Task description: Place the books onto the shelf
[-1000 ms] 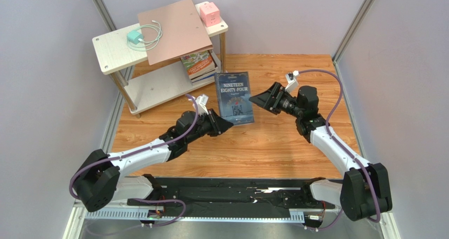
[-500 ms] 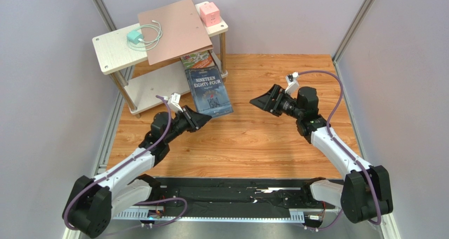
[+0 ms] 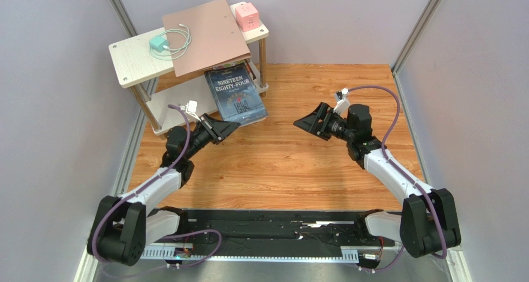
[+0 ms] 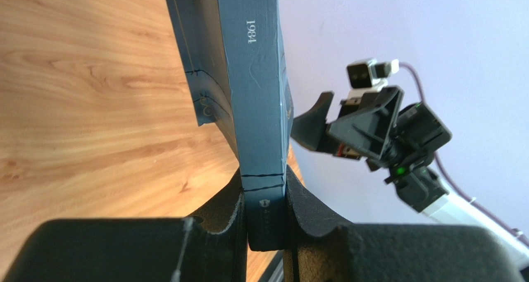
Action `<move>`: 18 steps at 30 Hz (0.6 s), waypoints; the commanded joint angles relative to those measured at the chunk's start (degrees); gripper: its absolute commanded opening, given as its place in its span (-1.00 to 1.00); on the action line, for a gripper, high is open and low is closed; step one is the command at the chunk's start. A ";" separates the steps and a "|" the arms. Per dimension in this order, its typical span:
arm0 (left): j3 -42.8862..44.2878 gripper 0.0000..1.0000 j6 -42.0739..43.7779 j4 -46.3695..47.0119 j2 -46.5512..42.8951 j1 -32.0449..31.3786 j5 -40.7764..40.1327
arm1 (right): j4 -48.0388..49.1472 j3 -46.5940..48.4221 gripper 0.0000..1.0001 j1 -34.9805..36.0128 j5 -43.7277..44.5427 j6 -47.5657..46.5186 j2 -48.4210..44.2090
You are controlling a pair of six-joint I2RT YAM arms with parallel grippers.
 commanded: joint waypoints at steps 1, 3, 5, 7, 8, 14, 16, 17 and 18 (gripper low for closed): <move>1.16 -1.00 -10.72 28.98 5.65 2.92 6.44 | 1.86 -0.26 0.76 0.31 -0.06 -1.62 -0.67; 1.08 -1.00 -14.87 38.90 11.26 4.76 6.97 | 2.12 -0.70 0.76 0.31 -0.14 -1.62 -0.50; 1.86 -1.00 -20.85 45.53 15.76 6.08 7.41 | 2.30 -1.05 0.76 0.31 -0.06 -1.80 -0.32; 3.62 -1.00 -22.54 46.70 20.17 6.35 8.56 | 2.39 -1.31 0.76 0.31 -0.23 -2.06 -0.06; 4.84 -1.00 -22.19 46.70 20.96 6.35 8.73 | 2.39 -1.40 0.76 0.31 -0.23 -2.06 0.12; 10.20 -1.00 -21.83 46.70 24.48 6.35 10.05 | 2.47 -1.84 0.76 0.31 -0.14 -2.76 1.08; 11.53 -1.00 -22.54 46.70 25.63 6.44 10.58 | 2.82 -1.84 0.76 0.22 -0.23 -2.76 1.61; 12.49 -1.00 -22.80 46.70 25.98 6.44 10.67 | 2.91 -1.75 0.75 0.31 -0.41 -2.85 1.79; 13.02 -1.00 -23.24 46.70 26.85 6.44 10.93 | 2.91 -1.67 0.76 0.22 -0.41 -2.85 2.05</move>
